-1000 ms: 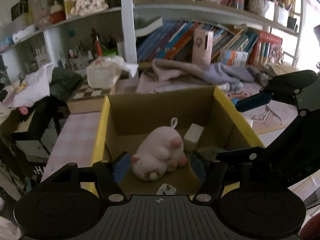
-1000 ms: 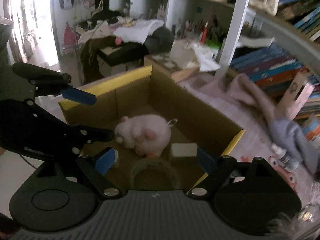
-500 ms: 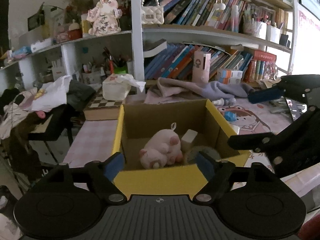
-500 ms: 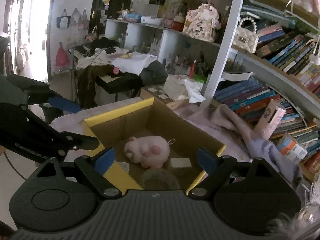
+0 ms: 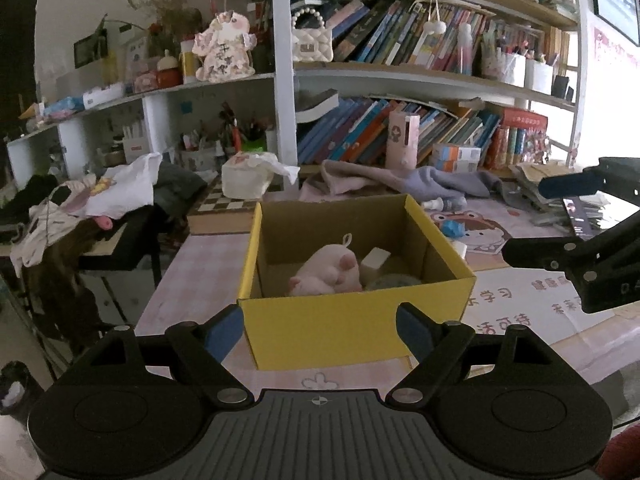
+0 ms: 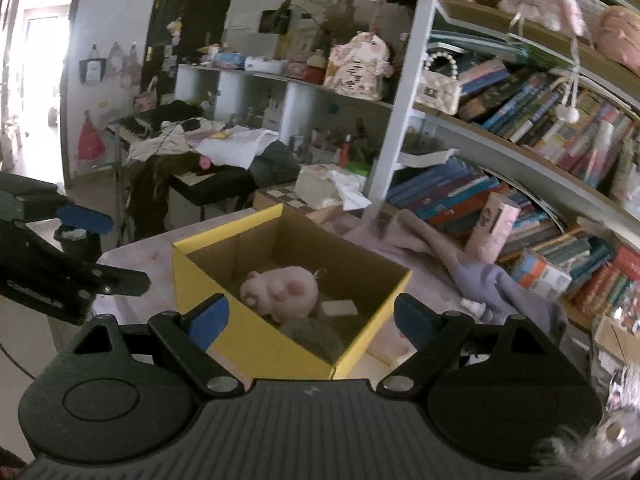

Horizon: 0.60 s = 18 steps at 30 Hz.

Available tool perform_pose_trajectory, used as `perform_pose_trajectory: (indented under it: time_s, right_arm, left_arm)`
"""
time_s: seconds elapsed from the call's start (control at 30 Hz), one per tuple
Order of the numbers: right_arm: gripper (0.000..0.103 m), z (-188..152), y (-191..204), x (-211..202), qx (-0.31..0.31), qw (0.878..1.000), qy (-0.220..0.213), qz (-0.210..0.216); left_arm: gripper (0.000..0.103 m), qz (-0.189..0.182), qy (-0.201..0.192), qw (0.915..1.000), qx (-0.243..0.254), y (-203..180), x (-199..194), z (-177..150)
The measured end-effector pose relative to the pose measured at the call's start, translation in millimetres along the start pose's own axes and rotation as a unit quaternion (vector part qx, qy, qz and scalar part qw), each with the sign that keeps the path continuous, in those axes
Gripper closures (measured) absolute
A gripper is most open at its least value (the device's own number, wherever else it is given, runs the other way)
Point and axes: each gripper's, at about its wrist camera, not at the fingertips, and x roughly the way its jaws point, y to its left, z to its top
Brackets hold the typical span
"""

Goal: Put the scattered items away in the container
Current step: 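Withdraw both tools from the box and move toward the white roll and blue packet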

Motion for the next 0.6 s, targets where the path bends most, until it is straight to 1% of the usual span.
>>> perform_pose_trajectory:
  time_s: [0.2,0.33,0.43,0.5,0.6]
  right_arm:
    - [0.013,-13.6,-1.1,-17.9,0.040,0.999,0.006,-0.017]
    - [0.013,-24.8,-0.2,-28.2,0.073,0.997,0.011,-0.031]
    - [0.013,-35.6,3.8,-36.7,0.094,0.994,0.008,-0.054]
    - [0.013,-43.9,9.3,-41.9,0.096,0.993,0.001,-0.074]
    - [0.013,-55.1,16.3,-47.5,0.098,0.991,-0.006,-0.094]
  left_arm:
    - [0.017,-0.009,-0.015,0.9998,-0.003,-6.4,-19.6,-7.6]
    - [0.017,-0.014,-0.014,0.9998,-0.006,-13.5,-28.9,-14.1]
    - [0.017,-0.012,-0.010,0.9997,-0.017,-18.1,-34.3,-18.5]
    - [0.017,-0.011,-0.012,0.9995,-0.027,-20.8,-38.7,-21.4]
    - [0.016,-0.008,-0.026,0.9992,-0.028,-26.4,-46.3,-26.8]
